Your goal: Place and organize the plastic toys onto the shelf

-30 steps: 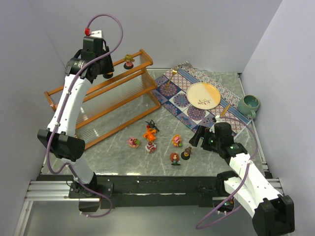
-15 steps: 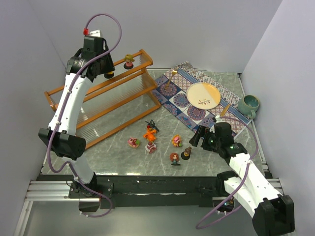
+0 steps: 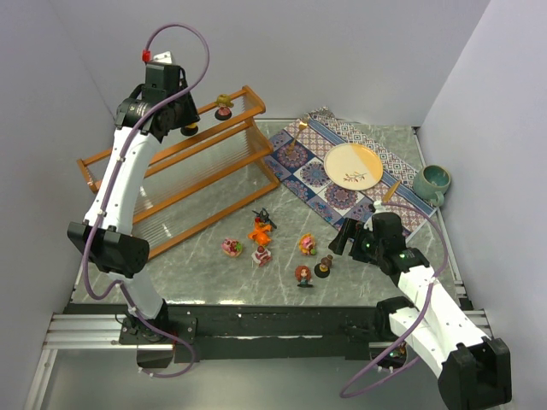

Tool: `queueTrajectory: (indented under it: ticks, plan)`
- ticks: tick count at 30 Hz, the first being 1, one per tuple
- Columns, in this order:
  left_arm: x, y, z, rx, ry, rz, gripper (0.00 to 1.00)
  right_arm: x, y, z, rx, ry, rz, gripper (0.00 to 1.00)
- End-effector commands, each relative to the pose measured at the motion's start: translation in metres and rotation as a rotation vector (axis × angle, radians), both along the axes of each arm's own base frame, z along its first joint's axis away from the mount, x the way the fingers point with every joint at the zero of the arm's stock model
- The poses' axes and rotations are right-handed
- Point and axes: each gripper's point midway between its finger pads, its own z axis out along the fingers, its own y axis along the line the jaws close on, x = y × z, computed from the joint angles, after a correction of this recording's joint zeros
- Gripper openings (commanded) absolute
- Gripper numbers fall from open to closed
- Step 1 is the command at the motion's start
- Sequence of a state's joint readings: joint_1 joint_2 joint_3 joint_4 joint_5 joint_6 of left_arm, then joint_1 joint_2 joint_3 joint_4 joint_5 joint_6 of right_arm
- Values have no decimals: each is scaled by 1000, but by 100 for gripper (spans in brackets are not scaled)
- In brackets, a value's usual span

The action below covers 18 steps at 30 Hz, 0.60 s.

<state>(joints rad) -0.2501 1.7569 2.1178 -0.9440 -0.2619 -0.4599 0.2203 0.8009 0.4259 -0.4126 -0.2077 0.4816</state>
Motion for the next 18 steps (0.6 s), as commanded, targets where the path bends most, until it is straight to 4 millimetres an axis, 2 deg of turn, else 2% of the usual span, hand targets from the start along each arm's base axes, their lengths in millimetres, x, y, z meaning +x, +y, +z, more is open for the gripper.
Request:
queueTrajectory:
  ticks: [1,4,8,11,18]
  plan:
    - [2,3,4,-23,-15,38,47,9,1,15,-3,-50,4,100]
    - [2,2,7,-30,-24,35,51,9,1,15,-2,-53,5,100]
    - [1,2,9,-31,-34,32,63,9,2,15,-1,-54,6,100]
    - [0,2,12,-34,-42,27,68,9,1,16,-1,-56,5,100]
    - [-5,6,32,-33,-94,35,84,9,1,17,-3,-58,2,100]
